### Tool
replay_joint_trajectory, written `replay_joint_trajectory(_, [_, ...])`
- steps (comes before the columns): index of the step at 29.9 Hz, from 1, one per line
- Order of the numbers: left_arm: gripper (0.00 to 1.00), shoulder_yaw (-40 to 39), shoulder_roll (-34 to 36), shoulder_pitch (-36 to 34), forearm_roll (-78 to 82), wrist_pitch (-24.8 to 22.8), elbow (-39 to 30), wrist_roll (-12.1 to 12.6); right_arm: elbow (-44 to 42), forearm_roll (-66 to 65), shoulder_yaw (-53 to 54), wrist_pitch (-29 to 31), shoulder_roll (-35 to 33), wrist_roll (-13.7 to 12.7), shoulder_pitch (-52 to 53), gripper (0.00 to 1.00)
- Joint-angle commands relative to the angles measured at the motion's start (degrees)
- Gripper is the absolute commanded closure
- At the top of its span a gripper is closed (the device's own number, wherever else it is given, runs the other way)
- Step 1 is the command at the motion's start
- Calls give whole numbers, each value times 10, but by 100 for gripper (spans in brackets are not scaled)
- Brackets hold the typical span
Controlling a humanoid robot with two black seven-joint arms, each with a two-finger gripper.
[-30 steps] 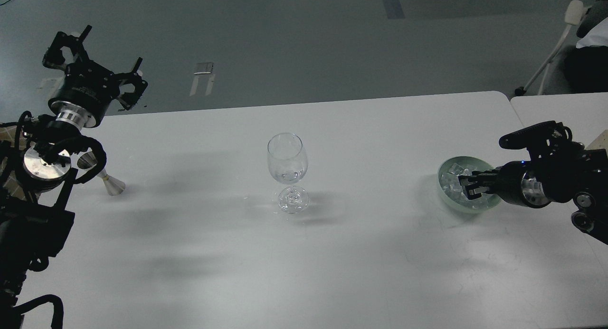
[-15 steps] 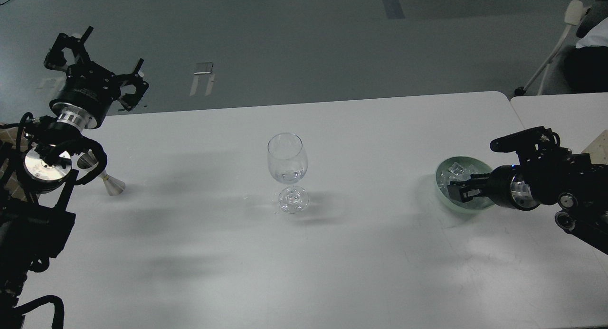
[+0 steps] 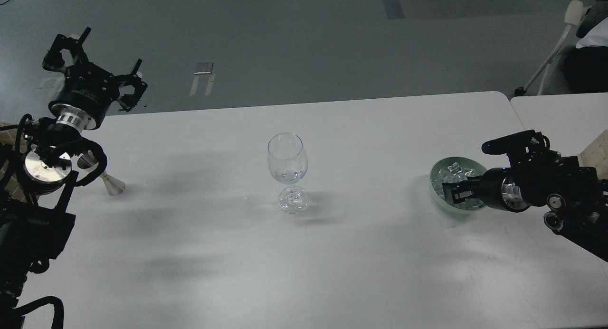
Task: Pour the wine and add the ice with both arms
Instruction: 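Close the right gripper on an ice cube in the bowl, then lift the ice cube with the right gripper over the wine glass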
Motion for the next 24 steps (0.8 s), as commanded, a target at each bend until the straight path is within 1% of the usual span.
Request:
replay_joint_trajectory(1, [2, 0, 0, -1, 0, 0, 0, 0, 4, 1, 0, 0, 1, 1, 0, 79])
replay_joint_trajectory(3, [2, 0, 0, -1, 0, 0, 0, 0, 6, 2, 0, 0, 0, 1, 0, 84])
replay_joint_trajectory(5, [2, 0, 0, -1, 0, 0, 0, 0, 8, 2, 1, 0, -3, 1, 0, 85])
replay_joint_trajectory(11, [2, 0, 0, -1, 0, 0, 0, 0, 12, 4, 3, 0, -12, 1, 0, 85])
replay_joint_trajectory(17, [2, 0, 1, -1, 0, 1, 0, 0, 42, 5, 30, 0, -37, 1, 0, 83])
replay_joint_trajectory(20, [2, 0, -1, -1, 0, 2, -1, 0, 68, 6, 58, 0, -56, 1, 0, 82])
replay_joint_trajectory(24, [2, 0, -2, -1, 1, 2, -2, 0, 83, 7, 93, 0, -61, 1, 0, 81])
